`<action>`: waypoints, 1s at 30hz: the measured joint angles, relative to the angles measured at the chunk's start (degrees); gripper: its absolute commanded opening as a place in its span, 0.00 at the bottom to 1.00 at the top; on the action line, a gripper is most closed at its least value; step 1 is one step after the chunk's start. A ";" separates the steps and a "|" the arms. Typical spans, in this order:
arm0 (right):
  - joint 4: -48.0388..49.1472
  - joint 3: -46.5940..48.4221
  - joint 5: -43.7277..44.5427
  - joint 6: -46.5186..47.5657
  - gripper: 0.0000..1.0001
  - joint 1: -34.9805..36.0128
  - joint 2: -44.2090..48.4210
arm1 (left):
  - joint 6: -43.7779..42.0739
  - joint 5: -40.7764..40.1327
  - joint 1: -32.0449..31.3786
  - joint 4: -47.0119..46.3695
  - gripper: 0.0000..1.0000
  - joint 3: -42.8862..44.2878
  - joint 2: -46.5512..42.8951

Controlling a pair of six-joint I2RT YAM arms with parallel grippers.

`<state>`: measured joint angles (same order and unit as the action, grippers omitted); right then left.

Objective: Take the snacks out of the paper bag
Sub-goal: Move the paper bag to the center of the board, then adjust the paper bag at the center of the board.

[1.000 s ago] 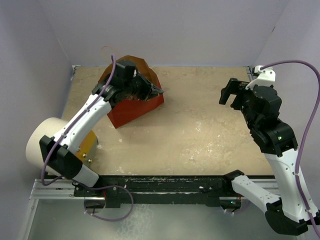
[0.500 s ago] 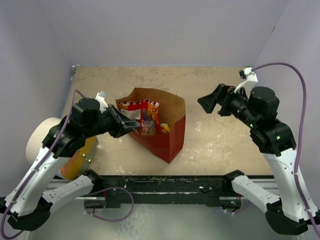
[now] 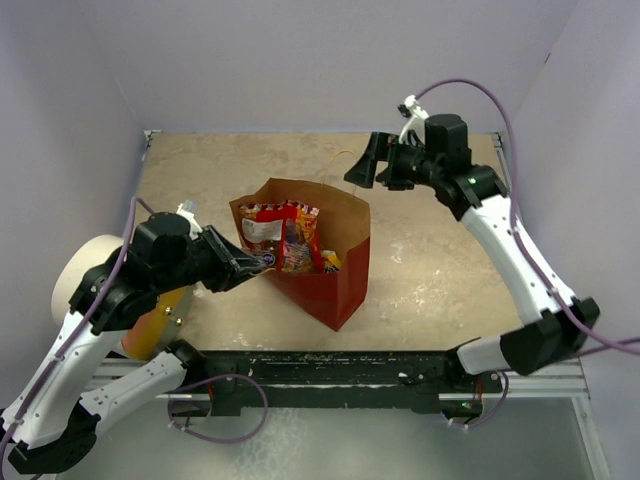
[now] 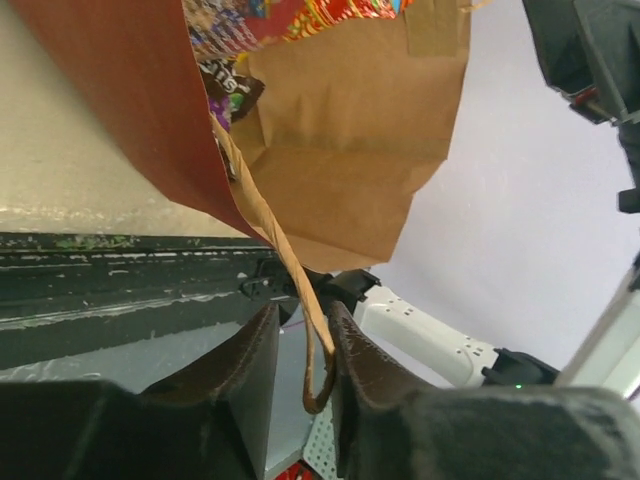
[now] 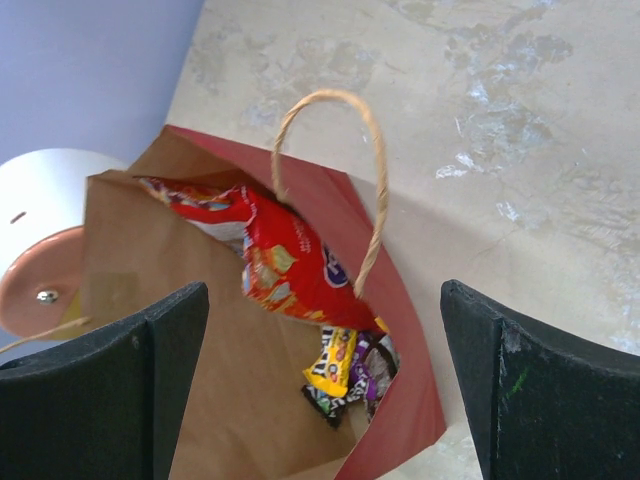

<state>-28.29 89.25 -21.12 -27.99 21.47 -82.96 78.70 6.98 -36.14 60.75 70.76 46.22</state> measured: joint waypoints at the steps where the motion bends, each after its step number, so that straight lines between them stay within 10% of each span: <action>1: -0.66 1.64 0.07 0.61 0.96 0.00 -1.84 | -0.26 -0.50 0.00 0.48 0.35 0.28 0.35; 14: -5.29 18.86 -4.92 6.60 0.60 -0.13 -18.01 | -4.02 -6.86 0.00 1.64 0.53 6.05 6.54; 20: -5.97 18.86 -7.23 6.99 0.27 -0.17 -19.63 | -5.81 -8.20 0.00 1.66 0.17 7.89 8.70; 25: -5.68 19.39 -8.26 6.34 0.00 -0.66 -19.61 | -9.64 -10.49 0.00 1.79 0.12 12.26 11.69; 30: -5.66 19.56 -8.50 5.01 0.00 -1.29 -19.04 | -15.98 -14.29 1.33 2.78 0.00 20.15 16.22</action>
<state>-33.95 108.81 -29.63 -22.98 20.18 -102.00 62.72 -7.31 -34.81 63.53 90.91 62.43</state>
